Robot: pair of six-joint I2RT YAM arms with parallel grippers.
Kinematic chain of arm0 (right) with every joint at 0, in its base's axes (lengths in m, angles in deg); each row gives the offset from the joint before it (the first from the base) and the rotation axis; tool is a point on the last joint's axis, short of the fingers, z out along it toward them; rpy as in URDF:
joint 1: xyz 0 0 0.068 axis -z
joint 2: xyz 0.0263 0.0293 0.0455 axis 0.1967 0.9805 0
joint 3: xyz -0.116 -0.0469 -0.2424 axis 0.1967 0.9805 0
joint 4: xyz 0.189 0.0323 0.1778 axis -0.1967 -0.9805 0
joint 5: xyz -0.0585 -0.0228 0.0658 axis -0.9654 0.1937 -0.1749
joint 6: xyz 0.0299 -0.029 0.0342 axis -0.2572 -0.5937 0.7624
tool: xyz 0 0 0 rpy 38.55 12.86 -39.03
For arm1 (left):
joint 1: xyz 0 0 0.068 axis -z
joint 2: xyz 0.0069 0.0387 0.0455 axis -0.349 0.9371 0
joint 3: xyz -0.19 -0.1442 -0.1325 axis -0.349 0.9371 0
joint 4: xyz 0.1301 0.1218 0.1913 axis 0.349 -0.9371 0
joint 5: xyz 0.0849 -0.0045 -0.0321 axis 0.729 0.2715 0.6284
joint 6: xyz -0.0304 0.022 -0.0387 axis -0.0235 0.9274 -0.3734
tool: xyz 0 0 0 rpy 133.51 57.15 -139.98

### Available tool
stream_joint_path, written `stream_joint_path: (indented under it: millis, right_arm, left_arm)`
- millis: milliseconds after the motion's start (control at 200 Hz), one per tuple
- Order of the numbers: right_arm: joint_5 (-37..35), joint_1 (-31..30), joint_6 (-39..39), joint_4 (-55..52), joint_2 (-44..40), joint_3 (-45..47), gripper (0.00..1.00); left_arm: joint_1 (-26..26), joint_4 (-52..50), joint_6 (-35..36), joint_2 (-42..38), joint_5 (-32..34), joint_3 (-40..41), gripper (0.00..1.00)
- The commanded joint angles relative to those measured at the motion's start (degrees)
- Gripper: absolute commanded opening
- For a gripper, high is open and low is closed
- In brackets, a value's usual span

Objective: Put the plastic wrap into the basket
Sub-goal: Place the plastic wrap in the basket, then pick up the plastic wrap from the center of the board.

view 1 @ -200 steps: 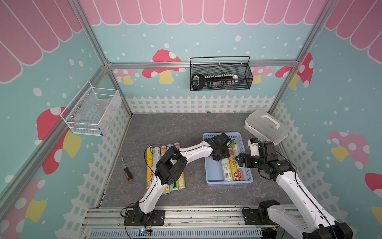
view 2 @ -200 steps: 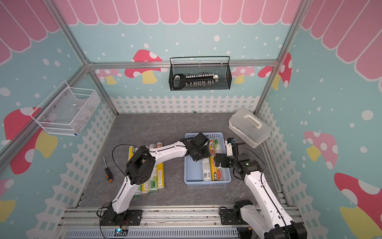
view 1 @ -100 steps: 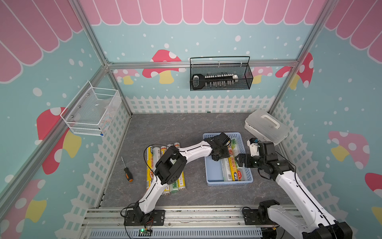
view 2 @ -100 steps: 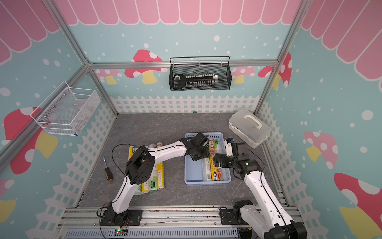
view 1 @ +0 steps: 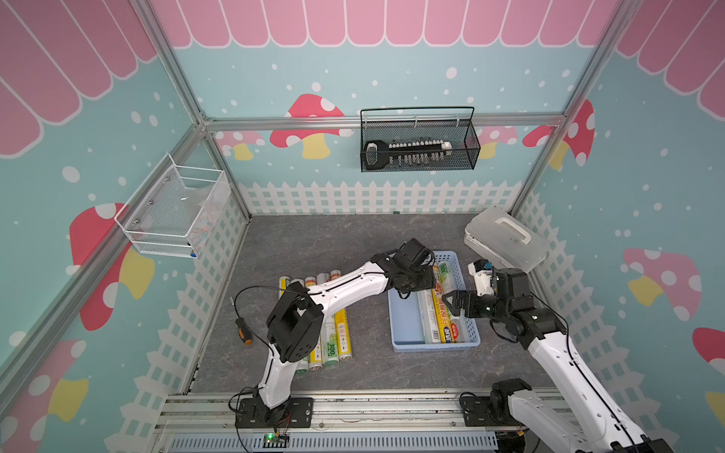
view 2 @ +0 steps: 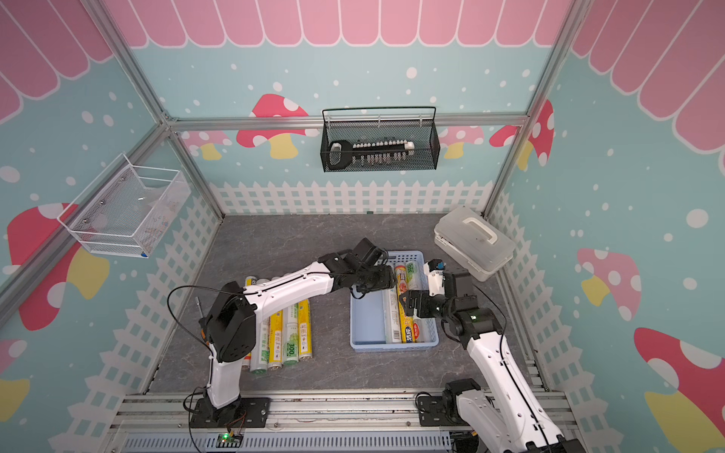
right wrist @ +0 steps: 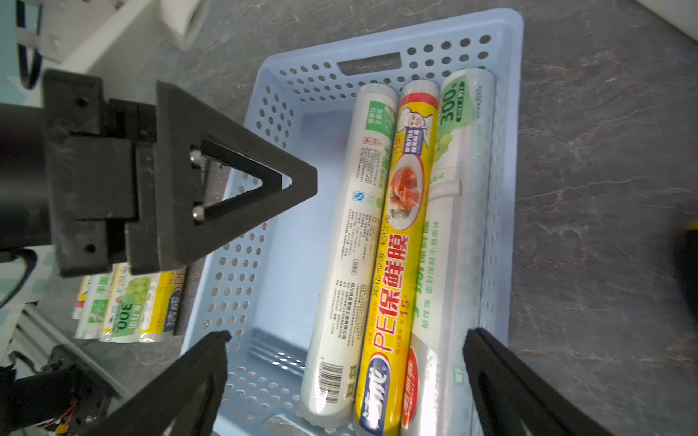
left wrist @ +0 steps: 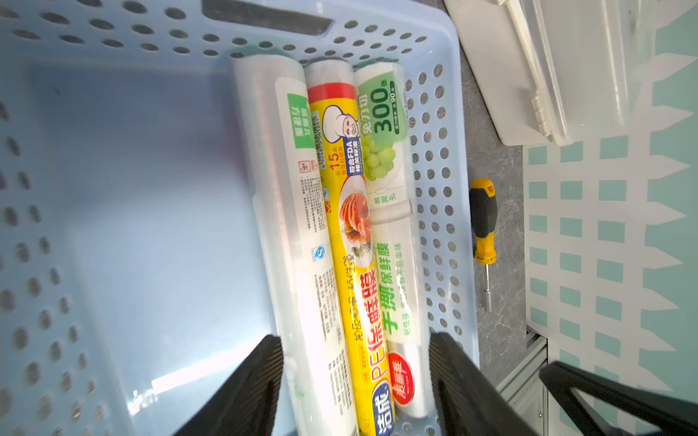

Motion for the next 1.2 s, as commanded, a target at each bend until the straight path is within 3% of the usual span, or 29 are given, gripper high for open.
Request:
stream_joint_path:
  millis: [0, 135, 325, 530, 921, 1196]
  right_arm:
    - [8.90, 0.18, 2.80, 5.58, 0.04, -0.78, 0.99]
    - [13.00, -0.48, 3.55, 8.45, 1.37, -1.63, 1.00]
    - [10.49, -6.03, 3.00, 10.56, 2.27, -3.21, 1.00]
    - [2.80, -16.52, 0.20, 9.82, 7.74, -7.76, 0.99]
    - [-2.71, -26.32, -2.47, 10.19, 17.74, -14.67, 0.99]
    - [-4.05, -31.53, -3.56, 10.46, 23.37, -18.22, 0.99]
  left_arm:
    - [-0.50, -0.53, 4.28, -5.54, 7.37, 4.46, 0.64]
    - [-1.67, -0.55, 5.82, -13.11, 14.76, 11.84, 0.64]
    - [-5.98, -0.31, 6.19, -23.32, 19.85, 23.77, 0.64]
    - [-13.28, -0.24, 5.83, -29.77, 17.34, 34.61, 0.64]
    - [-23.55, -1.15, 6.08, -39.06, 15.95, 46.92, 0.63]
    - [-25.74, -1.87, 8.44, -35.43, 11.08, 47.98, 0.56]
